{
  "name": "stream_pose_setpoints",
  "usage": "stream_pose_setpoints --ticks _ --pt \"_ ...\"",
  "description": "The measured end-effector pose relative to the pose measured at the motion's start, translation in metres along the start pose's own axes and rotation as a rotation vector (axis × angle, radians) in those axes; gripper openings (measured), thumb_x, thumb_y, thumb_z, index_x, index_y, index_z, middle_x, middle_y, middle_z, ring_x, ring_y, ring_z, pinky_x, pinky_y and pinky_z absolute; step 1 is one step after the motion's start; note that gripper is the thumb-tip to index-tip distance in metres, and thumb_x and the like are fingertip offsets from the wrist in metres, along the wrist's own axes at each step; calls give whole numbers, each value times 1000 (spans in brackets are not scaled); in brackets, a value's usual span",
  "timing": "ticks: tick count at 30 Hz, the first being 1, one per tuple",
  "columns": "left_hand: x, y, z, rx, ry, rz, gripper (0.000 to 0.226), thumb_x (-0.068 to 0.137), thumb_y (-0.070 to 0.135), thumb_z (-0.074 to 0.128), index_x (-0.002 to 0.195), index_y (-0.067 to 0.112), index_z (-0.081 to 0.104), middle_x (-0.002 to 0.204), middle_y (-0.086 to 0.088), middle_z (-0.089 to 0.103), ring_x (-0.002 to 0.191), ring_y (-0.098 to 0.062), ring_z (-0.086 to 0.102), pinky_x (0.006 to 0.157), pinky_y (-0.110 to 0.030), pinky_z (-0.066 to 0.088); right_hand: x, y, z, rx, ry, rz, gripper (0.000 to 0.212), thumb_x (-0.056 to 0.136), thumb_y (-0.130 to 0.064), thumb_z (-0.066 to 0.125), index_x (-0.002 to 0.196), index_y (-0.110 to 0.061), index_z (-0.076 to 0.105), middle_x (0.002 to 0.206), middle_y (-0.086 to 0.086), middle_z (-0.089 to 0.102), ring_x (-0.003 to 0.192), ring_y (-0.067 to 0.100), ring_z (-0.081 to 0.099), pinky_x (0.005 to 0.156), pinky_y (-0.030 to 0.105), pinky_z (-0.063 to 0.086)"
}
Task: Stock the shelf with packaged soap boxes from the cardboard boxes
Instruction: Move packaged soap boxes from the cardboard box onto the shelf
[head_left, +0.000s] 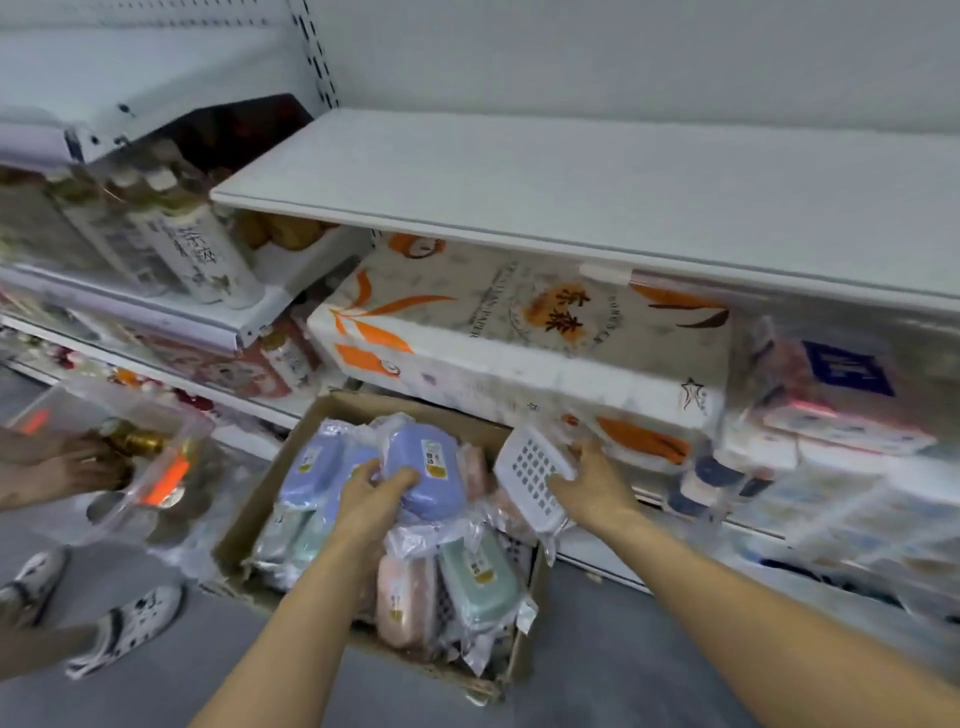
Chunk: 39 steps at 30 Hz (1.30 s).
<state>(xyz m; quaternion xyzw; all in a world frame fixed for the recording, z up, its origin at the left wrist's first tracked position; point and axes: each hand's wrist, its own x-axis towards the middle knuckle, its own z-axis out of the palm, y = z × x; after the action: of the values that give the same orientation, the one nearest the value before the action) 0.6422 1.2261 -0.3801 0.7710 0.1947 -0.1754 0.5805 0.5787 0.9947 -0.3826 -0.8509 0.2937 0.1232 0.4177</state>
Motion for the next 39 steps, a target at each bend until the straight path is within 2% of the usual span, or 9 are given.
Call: stream_pose_setpoints --ticks 5,7,10,13,15,19,22,29,39 --pt "69 -5 8 105 -92 64 65 90 15 67 148 20 39 128 -13 58 112 -32 57 87 -37 45 34 -4 63 -341 28 -202 59 90 -24 56 143 -14 32 137 14 45 125 34 45 97 38 43" --pt "86 -9 12 265 -130 157 59 91 19 62 146 24 43 140 -13 51 117 -33 55 88 -37 46 41 -4 84 -398 -143 -251 59 93 -24 52 146 -17 30 148 11 36 138 30 30 108 36 33" --pt "104 -18 12 674 -140 274 56 93 31 51 148 27 41 152 -11 38 135 -33 37 107 -43 37 46 -3 105 -423 -352 -279 62 97 -21 48 152 -16 21 162 1 9 149 25 -2 118 34 10" --pt "108 -23 9 1010 -177 295 51 102 34 40 152 26 32 155 -7 31 140 -31 23 109 -42 30 46 -10 103 -404 -394 -282 64 98 -22 48 154 -18 17 163 1 5 149 25 0 118 34 7" --pt "103 -18 7 1044 -187 288 54 102 36 40 153 25 28 155 -6 32 141 -31 22 109 -43 32 42 -15 91 -356 -384 -284 63 98 -20 49 153 -17 19 161 3 14 148 24 8 117 32 12" --pt "68 9 7 953 -191 391 66 96 49 45 154 23 25 156 -5 31 143 -28 22 110 -41 32 24 -22 49 -319 -193 -354 64 94 -30 48 153 -23 24 156 1 27 144 21 26 116 35 26" --pt "18 37 15 966 -165 666 88 78 68 23 150 18 35 152 -6 40 138 -28 34 107 -41 35 -4 -27 0 -391 13 -433 62 95 -34 51 151 -24 27 155 -1 29 140 21 30 112 32 29" --pt "-99 102 83 898 -109 1147 65 88 61 39 141 24 46 130 2 59 121 -21 52 100 -39 41 -87 -2 -135 -431 512 -571 46 90 -40 51 132 -22 54 134 -1 54 119 23 52 91 39 46" --pt "-292 180 274 498 -311 1446 62 88 38 68 144 28 41 123 12 59 113 -10 51 96 -35 44 -198 127 -365 -393 948 -517 43 87 -34 58 128 -20 56 124 -2 58 105 22 56 81 39 50"
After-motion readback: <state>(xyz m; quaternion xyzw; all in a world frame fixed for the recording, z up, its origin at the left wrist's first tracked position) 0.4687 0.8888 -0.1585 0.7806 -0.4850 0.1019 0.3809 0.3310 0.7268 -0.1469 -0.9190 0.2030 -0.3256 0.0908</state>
